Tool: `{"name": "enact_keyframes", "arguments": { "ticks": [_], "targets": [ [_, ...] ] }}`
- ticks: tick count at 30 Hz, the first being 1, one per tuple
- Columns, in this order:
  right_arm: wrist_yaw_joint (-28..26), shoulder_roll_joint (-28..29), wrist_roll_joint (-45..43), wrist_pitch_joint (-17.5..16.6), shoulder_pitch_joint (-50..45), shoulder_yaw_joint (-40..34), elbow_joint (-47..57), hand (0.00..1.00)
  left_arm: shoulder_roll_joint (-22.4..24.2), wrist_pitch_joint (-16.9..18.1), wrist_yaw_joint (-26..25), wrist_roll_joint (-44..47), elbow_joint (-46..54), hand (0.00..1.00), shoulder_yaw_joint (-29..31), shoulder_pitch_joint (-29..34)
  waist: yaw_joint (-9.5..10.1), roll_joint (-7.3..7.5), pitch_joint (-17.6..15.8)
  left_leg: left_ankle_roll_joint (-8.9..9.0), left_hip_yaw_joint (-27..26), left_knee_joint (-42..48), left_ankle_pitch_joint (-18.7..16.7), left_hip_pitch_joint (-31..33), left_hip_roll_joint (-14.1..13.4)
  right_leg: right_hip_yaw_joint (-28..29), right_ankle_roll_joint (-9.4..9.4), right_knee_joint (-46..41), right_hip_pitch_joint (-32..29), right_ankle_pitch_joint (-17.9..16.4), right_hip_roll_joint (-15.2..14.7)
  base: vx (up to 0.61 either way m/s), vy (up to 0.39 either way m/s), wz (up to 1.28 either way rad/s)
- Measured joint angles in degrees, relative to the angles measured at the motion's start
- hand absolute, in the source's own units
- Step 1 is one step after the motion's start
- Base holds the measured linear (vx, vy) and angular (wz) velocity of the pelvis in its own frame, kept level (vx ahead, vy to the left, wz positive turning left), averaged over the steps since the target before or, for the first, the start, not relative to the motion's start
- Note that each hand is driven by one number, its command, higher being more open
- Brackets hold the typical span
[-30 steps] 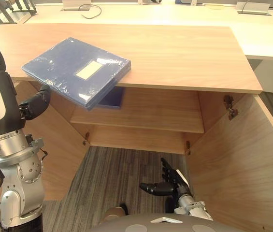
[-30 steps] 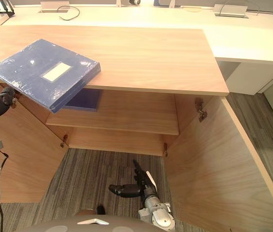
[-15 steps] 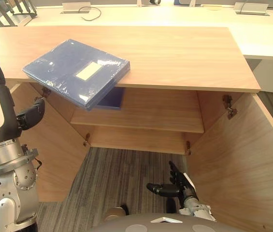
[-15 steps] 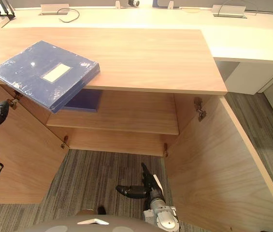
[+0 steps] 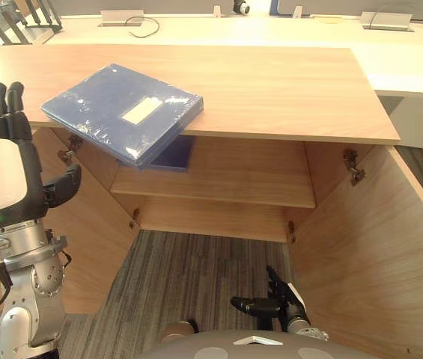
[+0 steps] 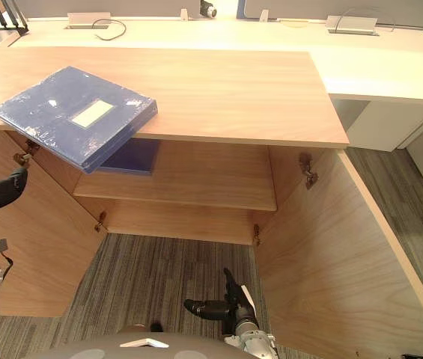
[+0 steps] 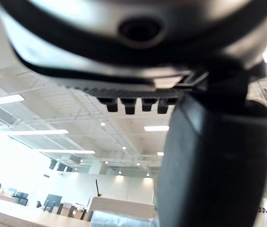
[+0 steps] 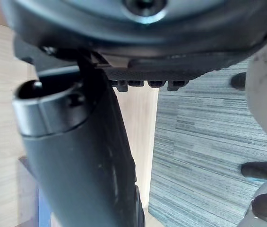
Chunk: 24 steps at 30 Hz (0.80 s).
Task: Walk over to the cabinet, pick up the folder, carry it to the office cabinet, place the folder inside the office cabinet, then close the office cabinet door
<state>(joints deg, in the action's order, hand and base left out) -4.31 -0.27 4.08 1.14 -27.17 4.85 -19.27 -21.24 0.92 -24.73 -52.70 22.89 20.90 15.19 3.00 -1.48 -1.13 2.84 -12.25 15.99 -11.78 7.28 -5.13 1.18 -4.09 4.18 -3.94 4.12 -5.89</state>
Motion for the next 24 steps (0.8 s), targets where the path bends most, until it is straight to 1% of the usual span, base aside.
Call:
{"name": "enact_keyframes", "arguments": {
  "ticks": [1,3,5,8,12,14,17,20,22,24],
  "targets": [
    [0.25,-0.06,-0.04,-0.83,1.79,-0.54,-3.27,1.00,-1.02,-0.05,-0.08,-0.66,-0.08,1.00,-1.24,-0.01,0.07,0.30,0.18,0.00,-0.18,0.18,-0.01,0.28,-0.05,0.14,0.02,0.00,-0.30,-0.01,0.00,-0.04,-0.006,-0.03],
    [0.27,-0.11,-0.12,-0.88,3.23,-0.91,-5.45,1.00,-2.57,0.08,-0.82,-2.78,-0.62,1.00,-3.69,-0.09,0.13,0.34,0.24,0.08,-0.38,0.23,-0.07,0.34,-0.06,0.32,-0.17,-0.03,-0.44,0.11,-0.02,-0.03,-0.004,-0.05],
    [1.01,-0.99,-0.59,-1.29,5.68,-1.10,-9.25,1.00,-4.51,0.73,-1.31,-4.96,-2.89,1.00,-6.84,-0.20,0.08,0.95,0.81,0.17,-0.79,0.25,-0.12,0.31,-0.15,0.60,-0.37,-0.06,-0.61,0.24,0.01,-0.02,-0.003,-0.09],
    [1.49,-2.01,-1.23,-1.59,7.56,-1.55,-12.64,1.00,-4.63,1.57,-1.24,-6.40,-6.79,1.00,-9.01,-1.18,0.00,0.96,0.82,0.24,-1.19,0.37,-0.17,0.34,-0.15,0.96,-0.54,-0.16,-0.86,0.35,-0.03,-0.02,-0.001,-0.08],
    [2.17,-3.04,-2.71,-1.58,9.03,-2.12,-16.04,1.00,-4.87,1.60,-1.13,-6.46,-9.56,1.00,-10.63,-1.80,-0.01,0.84,0.75,0.30,-1.61,0.38,-0.21,0.33,-0.37,1.44,-0.64,-0.14,-1.09,0.43,0.16,-0.01,-0.007,-0.05],
    [2.27,-3.46,-2.73,-1.61,10.16,-2.07,-17.80,1.00,-6.70,1.81,-0.96,-6.49,-10.14,1.00,-12.24,-1.82,-0.02,0.83,0.75,0.31,-1.62,0.40,-0.21,0.31,-0.45,1.53,-0.63,-0.14,-1.08,0.44,0.24,0.00,0.000,0.00],
    [2.33,-3.84,-2.77,-1.72,10.64,-2.06,-18.88,1.00,-7.68,2.44,-0.94,-6.92,-10.95,1.00,-13.41,-2.73,0.06,0.75,0.80,0.31,-1.67,0.42,-0.21,0.28,-0.44,1.73,-0.64,-0.15,-1.07,0.46,0.24,0.00,0.000,0.00],
    [2.48,-4.29,-2.81,-2.02,12.13,-2.14,-21.46,1.00,-9.35,3.05,-0.74,-7.21,-13.50,1.00,-14.37,-4.55,0.18,0.62,0.86,0.29,-1.93,0.39,-0.19,0.15,-0.46,1.98,-0.69,-0.07,-1.07,0.72,0.24,-0.03,-0.005,-0.05],
    [2.59,-4.55,-2.82,-2.43,13.59,-2.15,-24.13,1.00,-11.30,3.49,-0.70,-7.65,-16.64,1.00,-15.56,-6.43,0.23,0.41,1.04,0.07,-2.01,0.10,-0.01,0.04,-0.42,1.94,-0.48,0.17,-1.02,1.02,0.23,-0.02,-0.004,-0.01],
    [2.81,-4.60,-2.82,-2.99,14.81,-2.57,-26.40,1.00,-11.66,3.48,-0.73,-8.46,-18.47,1.00,-15.71,-7.49,0.24,0.24,1.23,0.07,-2.07,-0.33,0.22,-0.33,-0.36,1.93,-0.37,0.23,-0.91,1.11,0.23,-0.03,-0.013,-0.02]
  ]
}}
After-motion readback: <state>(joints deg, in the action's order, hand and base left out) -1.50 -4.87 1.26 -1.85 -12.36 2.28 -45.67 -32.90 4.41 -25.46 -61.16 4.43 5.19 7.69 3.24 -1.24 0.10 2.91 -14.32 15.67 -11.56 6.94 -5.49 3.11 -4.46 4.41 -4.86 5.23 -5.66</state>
